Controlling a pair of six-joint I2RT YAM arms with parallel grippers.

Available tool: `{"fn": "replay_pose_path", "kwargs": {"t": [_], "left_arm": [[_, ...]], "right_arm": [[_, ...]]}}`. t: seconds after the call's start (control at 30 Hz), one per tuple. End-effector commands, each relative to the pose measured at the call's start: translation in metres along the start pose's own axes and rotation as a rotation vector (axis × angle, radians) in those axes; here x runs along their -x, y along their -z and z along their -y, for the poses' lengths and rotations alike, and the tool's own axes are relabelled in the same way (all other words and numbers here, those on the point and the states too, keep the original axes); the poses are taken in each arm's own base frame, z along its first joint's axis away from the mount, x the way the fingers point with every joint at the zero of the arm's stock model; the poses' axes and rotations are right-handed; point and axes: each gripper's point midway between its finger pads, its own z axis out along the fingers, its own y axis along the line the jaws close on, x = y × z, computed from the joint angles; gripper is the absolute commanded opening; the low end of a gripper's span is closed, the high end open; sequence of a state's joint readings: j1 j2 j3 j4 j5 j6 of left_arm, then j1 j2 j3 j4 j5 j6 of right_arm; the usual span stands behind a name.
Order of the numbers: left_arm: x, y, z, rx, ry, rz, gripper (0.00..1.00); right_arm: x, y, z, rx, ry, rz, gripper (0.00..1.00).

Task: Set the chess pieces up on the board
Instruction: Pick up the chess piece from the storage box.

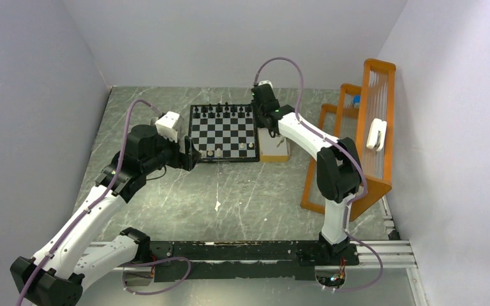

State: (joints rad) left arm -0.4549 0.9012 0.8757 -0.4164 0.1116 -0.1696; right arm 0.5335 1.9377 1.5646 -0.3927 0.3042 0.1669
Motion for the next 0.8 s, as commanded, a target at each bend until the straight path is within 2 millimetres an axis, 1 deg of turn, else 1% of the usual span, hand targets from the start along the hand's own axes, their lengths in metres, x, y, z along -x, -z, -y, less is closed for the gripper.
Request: {"fn": "replay_pose_path", "kwargs": {"t": [0.0,0.17,0.3,0.4,0.5,0.77], "left_arm": [[0.003,0.002,-0.003,0.011,-0.002,0.01,0.87],[0.004,0.002,-0.003,0.013,-0.003,0.009,0.87],[0.003,0.001,-0.004,0.015,-0.002,0.009,0.87],[0.003,0.001,-0.004,0.014,-0.002,0.006,0.87],[0.003,0.001,-0.003,0.013,-0.001,0.004,0.87],[0.004,0.001,-0.002,0.008,-0.002,0.008,0.87]], "right_arm": [[-0.002,-0.012,0.03,-0.053,-0.021,0.001,0.32],[-0.009,-0.036,0.049,-0.064,-0.04,-0.028,0.32],[-0.007,-0.053,0.058,-0.08,-0.034,-0.018,0.31],[-0.007,-0.065,0.06,-0.09,-0.021,-0.026,0.31],[-0.01,-0.074,0.057,-0.078,-0.016,-0.039,0.3],[-0.023,-0.085,0.054,-0.074,-0.011,-0.069,0.29]]}}
